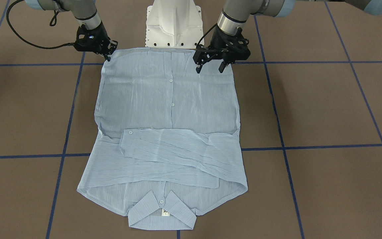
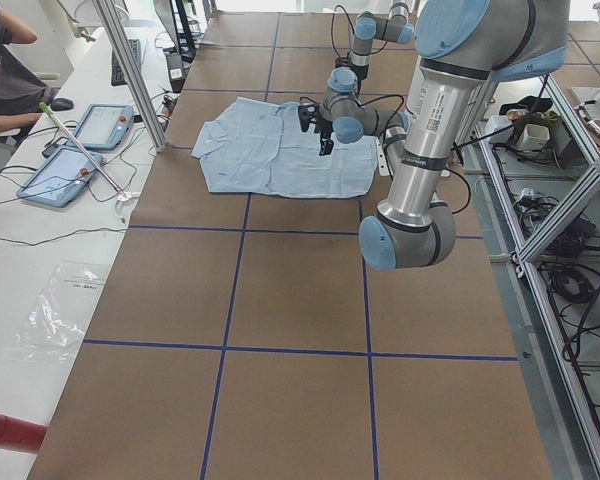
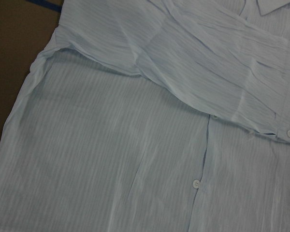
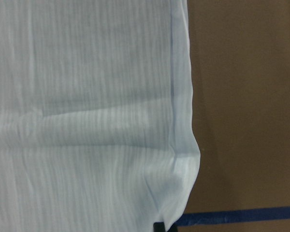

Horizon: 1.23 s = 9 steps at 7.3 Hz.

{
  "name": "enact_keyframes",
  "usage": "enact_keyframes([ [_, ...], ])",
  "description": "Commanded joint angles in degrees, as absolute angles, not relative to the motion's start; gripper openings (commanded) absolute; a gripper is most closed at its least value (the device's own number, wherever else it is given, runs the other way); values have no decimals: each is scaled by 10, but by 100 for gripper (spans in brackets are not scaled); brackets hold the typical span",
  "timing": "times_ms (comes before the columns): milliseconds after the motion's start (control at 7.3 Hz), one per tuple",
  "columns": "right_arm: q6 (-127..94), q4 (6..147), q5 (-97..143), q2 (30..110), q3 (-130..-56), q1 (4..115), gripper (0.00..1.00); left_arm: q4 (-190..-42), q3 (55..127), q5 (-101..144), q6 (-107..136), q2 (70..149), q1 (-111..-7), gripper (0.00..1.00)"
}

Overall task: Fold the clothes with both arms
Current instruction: 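Move the left gripper down to the hem corner nearest it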

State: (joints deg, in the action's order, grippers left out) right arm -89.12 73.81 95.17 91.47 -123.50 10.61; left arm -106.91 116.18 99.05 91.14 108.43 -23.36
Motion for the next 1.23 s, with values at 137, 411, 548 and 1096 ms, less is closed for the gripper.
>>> enact_keyframes([
  [137,-891,737,947,911,-1242,106,0,-1112,1176,955,975,970,-168,94],
  [411,-891,736,948,911,-1241,106,0,-1082,1176,951,1003,969,-136,87],
  [548,-891,735,948,911,-1242,106,0,-1071,1175,951,1013,971,-123,84],
  [1096,-890,734,953,910,-1241,113,0,-1025,1170,952,1026,998,-104,66],
])
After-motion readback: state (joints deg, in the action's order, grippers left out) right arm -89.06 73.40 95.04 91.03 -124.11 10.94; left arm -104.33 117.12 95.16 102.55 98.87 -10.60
